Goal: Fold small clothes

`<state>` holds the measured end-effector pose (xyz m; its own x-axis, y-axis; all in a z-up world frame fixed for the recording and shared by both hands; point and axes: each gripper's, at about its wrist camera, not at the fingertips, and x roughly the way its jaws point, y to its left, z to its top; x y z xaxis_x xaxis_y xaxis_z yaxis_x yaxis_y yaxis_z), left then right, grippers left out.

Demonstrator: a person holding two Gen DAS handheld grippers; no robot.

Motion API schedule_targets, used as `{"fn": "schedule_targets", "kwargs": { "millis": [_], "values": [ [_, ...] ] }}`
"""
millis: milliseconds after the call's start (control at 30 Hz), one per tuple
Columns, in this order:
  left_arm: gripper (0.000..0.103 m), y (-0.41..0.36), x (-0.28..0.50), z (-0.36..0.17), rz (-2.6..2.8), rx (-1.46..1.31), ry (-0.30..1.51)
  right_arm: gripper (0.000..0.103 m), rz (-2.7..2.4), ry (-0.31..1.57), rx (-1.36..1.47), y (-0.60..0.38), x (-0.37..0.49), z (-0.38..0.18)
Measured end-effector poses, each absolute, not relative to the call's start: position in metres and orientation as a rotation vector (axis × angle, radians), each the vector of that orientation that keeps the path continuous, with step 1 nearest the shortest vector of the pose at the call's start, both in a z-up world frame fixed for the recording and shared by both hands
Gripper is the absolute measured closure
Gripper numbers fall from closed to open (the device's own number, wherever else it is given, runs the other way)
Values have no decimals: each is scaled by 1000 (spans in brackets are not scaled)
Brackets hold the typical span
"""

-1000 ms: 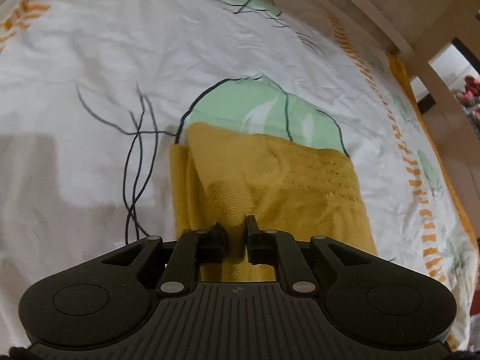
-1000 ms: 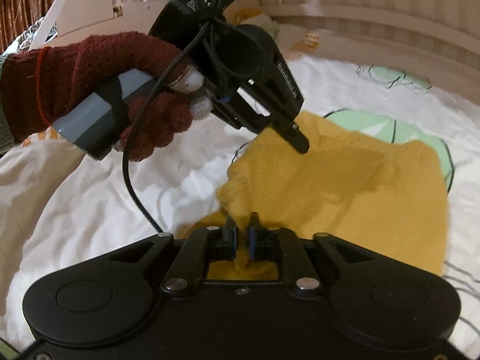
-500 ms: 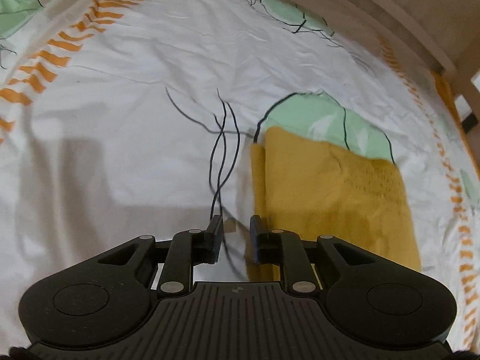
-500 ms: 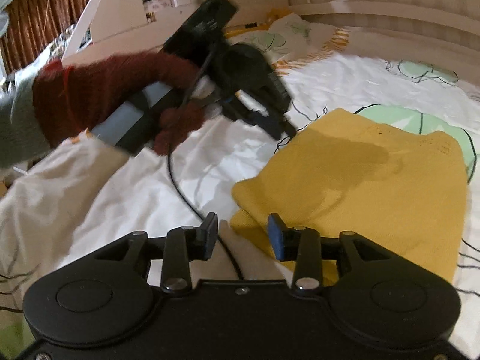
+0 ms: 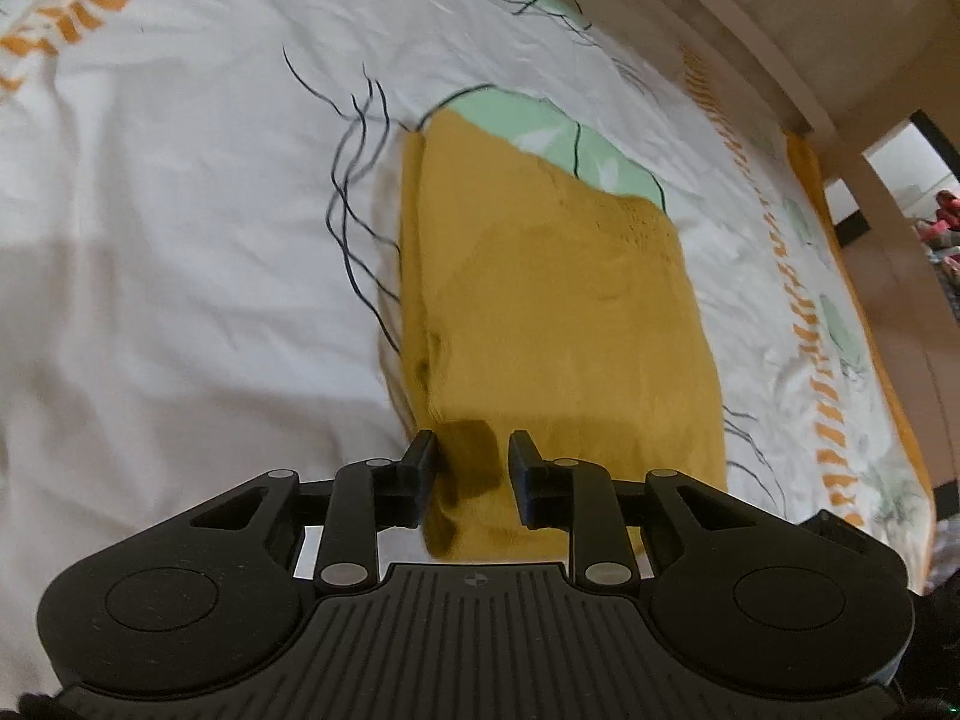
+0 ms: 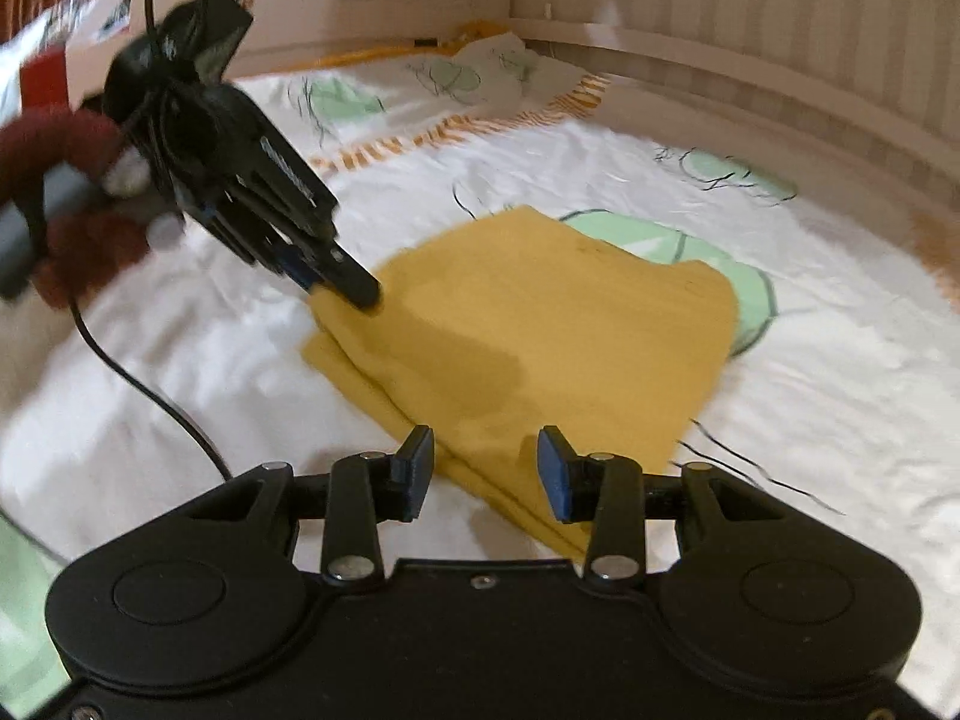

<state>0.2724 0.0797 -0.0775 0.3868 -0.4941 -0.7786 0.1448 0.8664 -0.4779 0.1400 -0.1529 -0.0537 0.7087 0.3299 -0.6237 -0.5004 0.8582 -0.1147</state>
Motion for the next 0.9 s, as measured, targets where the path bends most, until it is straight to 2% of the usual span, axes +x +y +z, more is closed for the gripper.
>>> {"fn": "schedule_targets", "kwargs": {
  "millis": [333,400,433,500,633,767,900],
  "values": [
    [78,80,266,-76,-436,-395,1101,54,399,591,-544,-146,133,-71],
    [78,79,266,-76,-437,-400,1099,57,391,582,-567,-144,134,-72],
    [78,79,267,-76,-440,-404,1100,67,387,578,-583,-143,135,-74],
    [78,79,267,-75,-444,-411,1099,94,365,560,-603,-143,136,-74],
    [78,79,263,-72,-464,-418,1097,95,347,543,-571,-157,128,-63],
    [78,82,258,-76,-439,-435,1094,94,386,594,-619,-158,123,-76],
    [76,86,254,-75,-412,-451,1078,85,419,608,-551,-164,121,-72]
  ]
}}
